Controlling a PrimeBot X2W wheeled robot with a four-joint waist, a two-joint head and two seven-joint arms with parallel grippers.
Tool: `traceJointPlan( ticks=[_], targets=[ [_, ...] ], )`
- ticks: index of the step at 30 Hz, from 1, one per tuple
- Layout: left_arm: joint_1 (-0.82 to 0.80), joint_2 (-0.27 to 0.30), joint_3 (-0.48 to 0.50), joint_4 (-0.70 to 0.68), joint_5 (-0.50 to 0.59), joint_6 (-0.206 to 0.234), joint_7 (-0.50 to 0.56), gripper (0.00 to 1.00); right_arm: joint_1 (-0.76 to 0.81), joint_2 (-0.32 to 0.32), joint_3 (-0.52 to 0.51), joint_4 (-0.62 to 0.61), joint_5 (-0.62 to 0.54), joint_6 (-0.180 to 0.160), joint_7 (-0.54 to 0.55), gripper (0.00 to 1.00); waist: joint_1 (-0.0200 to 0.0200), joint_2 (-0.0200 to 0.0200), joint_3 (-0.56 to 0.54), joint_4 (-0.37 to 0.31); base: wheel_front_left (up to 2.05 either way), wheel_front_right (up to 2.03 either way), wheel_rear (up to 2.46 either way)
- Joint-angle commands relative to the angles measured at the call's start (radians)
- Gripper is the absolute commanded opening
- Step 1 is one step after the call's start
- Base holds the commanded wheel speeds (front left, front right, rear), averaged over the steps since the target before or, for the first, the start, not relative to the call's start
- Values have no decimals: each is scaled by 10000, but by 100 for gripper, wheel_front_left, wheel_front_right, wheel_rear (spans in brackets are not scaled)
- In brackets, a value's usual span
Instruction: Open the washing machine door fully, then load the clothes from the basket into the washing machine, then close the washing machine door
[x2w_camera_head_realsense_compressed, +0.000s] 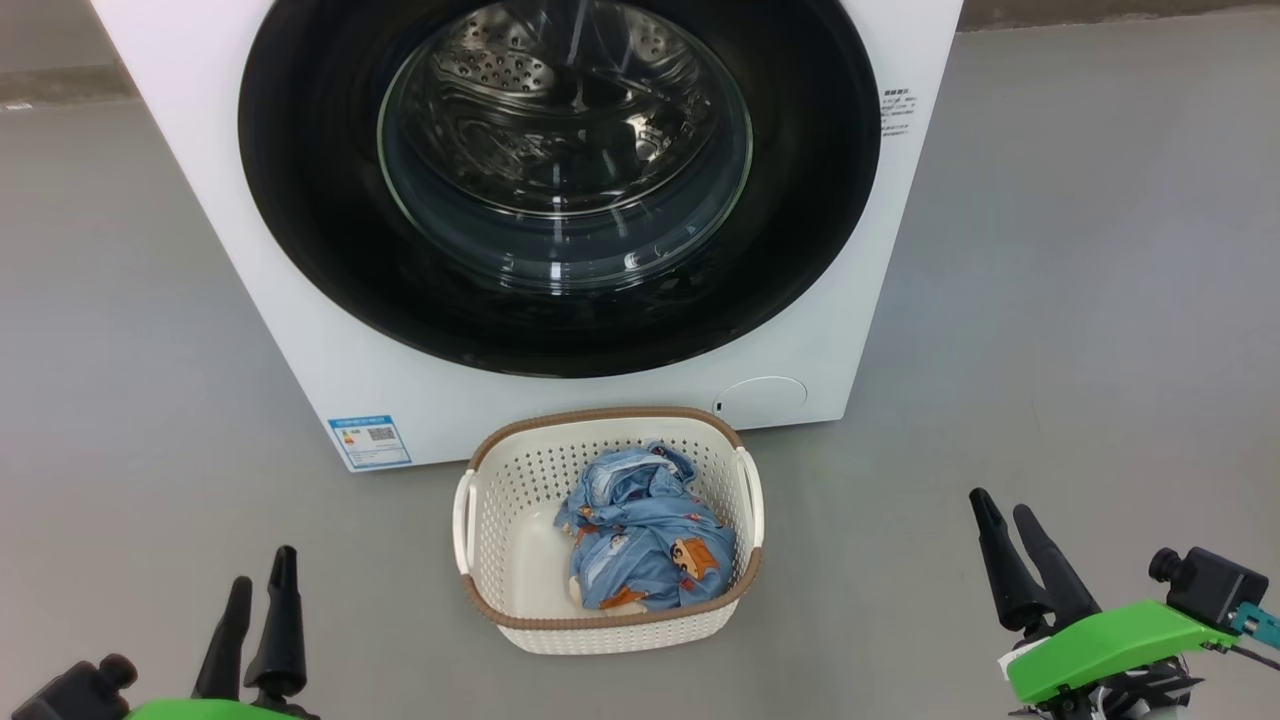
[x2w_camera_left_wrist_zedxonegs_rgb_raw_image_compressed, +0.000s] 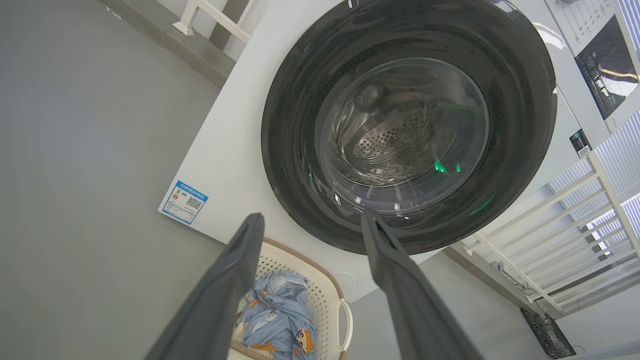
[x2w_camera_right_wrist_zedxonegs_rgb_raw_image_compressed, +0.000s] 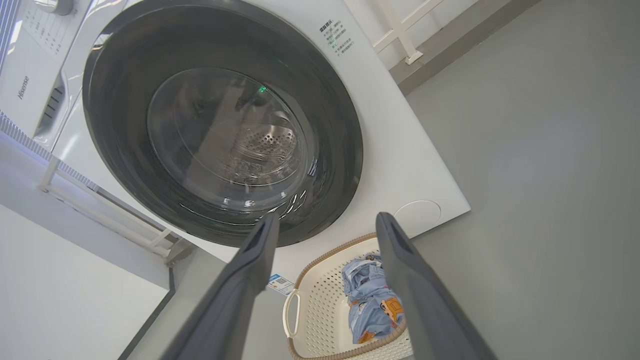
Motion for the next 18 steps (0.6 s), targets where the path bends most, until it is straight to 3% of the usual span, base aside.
traceJointPlan(
  ticks=[1,18],
  targets=[
    [-299,191,165,-330,408,-24,-148,100,-504,-196,174,-308,-365,-7,-139,100,0,0,-8,-3,0,0,0],
    [-290,273,132,-165,2615,-30,-654,100,-697,-488,632,-264,-2469,-9,-636,100,0,0,-61,-23,0,0,0]
  ],
)
